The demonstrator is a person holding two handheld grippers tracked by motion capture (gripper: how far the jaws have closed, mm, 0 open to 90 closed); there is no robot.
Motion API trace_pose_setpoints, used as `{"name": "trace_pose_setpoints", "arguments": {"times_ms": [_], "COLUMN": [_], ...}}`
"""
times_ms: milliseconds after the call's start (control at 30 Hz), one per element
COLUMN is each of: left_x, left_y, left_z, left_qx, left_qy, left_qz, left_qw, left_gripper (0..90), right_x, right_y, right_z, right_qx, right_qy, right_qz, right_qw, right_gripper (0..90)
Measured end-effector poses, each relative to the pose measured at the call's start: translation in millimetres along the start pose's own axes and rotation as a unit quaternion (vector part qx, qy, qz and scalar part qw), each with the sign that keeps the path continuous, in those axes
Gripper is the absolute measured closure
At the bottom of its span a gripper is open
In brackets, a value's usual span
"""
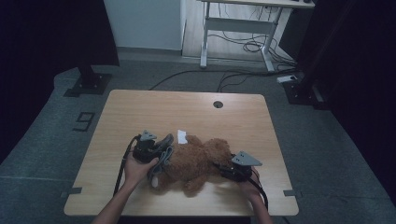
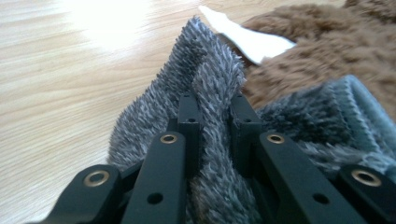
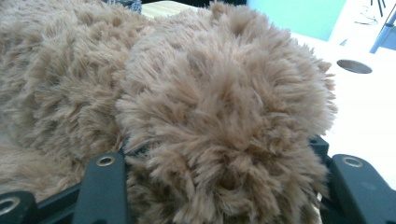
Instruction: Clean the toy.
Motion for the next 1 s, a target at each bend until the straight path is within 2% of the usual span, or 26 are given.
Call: {"name": "trace_pose_setpoints", "arguments": {"times_ms": [133,233,267,300,400,433,467,500,533,600,633,667,700,733,767,867,900,933,1000], "left_x": [-2.5,5.3,5.3,16.7,42.9,42.9,64.3,64.3,87.4,111.7,111.7,134.4,134.4,154.1,162.8,182.9,182.9,187.2,184.7], "left_y": [-2.8,-6.7,-6.7,-8.7,-7.8,-7.8,-3.2,-3.2,4.6,12.8,12.8,22.6,22.6,34.2,39.8,54.3,54.3,64.0,71.3], "left_z": [1.9,15.7,15.7,29.5,52.4,52.4,66.6,66.6,78.6,89.2,89.2,97.8,97.8,104.2,106.4,108.8,108.8,105.3,99.0], "left_qx": [0.0,0.013,0.013,0.023,0.037,0.037,0.044,0.044,0.042,0.04,0.04,0.034,0.034,0.026,0.021,0.007,0.007,-0.008,-0.02], "left_qy": [-0.004,0.001,0.001,0.012,0.04,0.04,0.057,0.057,0.076,0.091,0.091,0.108,0.108,0.123,0.128,0.148,0.148,0.161,0.154], "left_qz": [0.004,0.002,0.002,-0.006,-0.022,-0.022,-0.035,-0.035,-0.044,-0.06,-0.06,-0.073,-0.073,-0.081,-0.086,-0.091,-0.091,-0.081,-0.088], "left_qw": [1.0,0.9999,0.9999,0.9997,0.9983,0.9983,0.9968,0.9968,0.9952,0.9932,0.9932,0.9908,0.9908,0.9888,0.9877,0.9847,0.9847,0.9836,0.984], "left_gripper": [78.5,78.7,78.8,78.8,78.8,78.7,78.8,78.8,78.8,78.8,78.8,78.8,78.7,78.7,78.7,78.6,78.6,78.6,78.4], "right_x": [0.4,1.2,1.4,1.7,1.7,1.7,1.6,1.6,1.8,1.7,1.7,1.8,1.8,1.5,1.3,1.1,1.1,0.8,0.6], "right_y": [-0.1,-0.3,-0.2,-0.2,-0.3,-0.3,-0.1,-0.1,-0.2,0.0,0.0,-0.2,-0.2,-0.2,-0.4,-0.8,-0.8,-1.1,-1.2], "right_z": [-0.3,-0.7,-0.9,-1.0,-1.0,-1.0,-1.0,-1.0,-0.9,-1.0,-1.0,-0.9,-0.9,-1.0,-1.1,-1.3,-1.3,-1.6,-2.0], "right_qx": [0.001,0.001,0.002,0.002,0.001,0.001,0.002,0.002,0.002,0.003,0.003,0.002,0.002,0.002,0.001,0.0,0.0,0.0,0.0], "right_qy": [0.0,0.003,0.004,0.004,0.004,0.004,0.005,0.005,0.004,0.005,0.005,0.005,0.005,0.004,0.004,0.001,0.001,0.001,0.002], "right_qz": [0.001,0.002,0.003,0.003,0.003,0.003,0.003,0.003,0.004,0.002,0.002,0.002,0.002,0.001,0.001,0.0,0.0,-0.001,0.0], "right_qw": [1.0,1.0,1.0,1.0,1.0,1.0,1.0,1.0,1.0,1.0,1.0,1.0,1.0,1.0,1.0,1.0,1.0,1.0,1.0], "right_gripper": [40.2,40.1,40.1,40.1,40.0,40.0,40.0,40.0,39.9,39.9,39.9,39.8,39.8,39.8,39.8,39.7,39.7,39.7,39.6]}}
Point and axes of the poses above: each handheld gripper's, and its own axes: y roughly forward along the jaws, z roughly out of its top, x roughly to its right, the point moved 5 cm from there along y, roughly forward along the jaws, and after that the axes turned 5 degrees about z, right-handed, at the moved point
